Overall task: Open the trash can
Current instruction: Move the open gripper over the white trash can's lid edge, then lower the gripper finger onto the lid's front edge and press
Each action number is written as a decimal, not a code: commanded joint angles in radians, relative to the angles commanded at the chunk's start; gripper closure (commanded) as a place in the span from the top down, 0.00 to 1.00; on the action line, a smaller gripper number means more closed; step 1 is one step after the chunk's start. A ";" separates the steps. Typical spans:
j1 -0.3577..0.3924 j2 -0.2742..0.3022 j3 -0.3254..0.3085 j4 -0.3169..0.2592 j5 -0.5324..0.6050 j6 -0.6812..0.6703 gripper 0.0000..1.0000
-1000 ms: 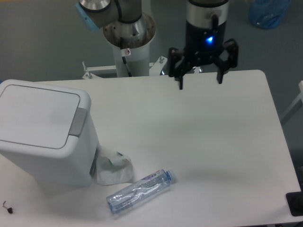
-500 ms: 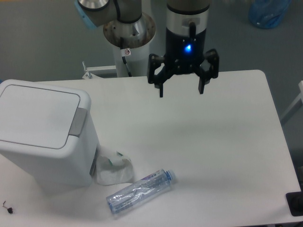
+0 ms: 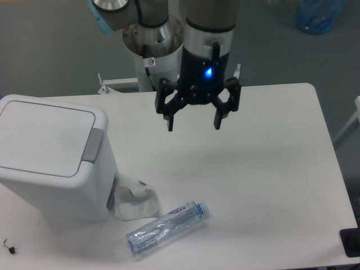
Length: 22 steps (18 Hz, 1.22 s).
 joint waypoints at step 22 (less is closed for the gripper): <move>-0.141 -0.032 -0.020 -0.002 -0.023 -0.065 1.00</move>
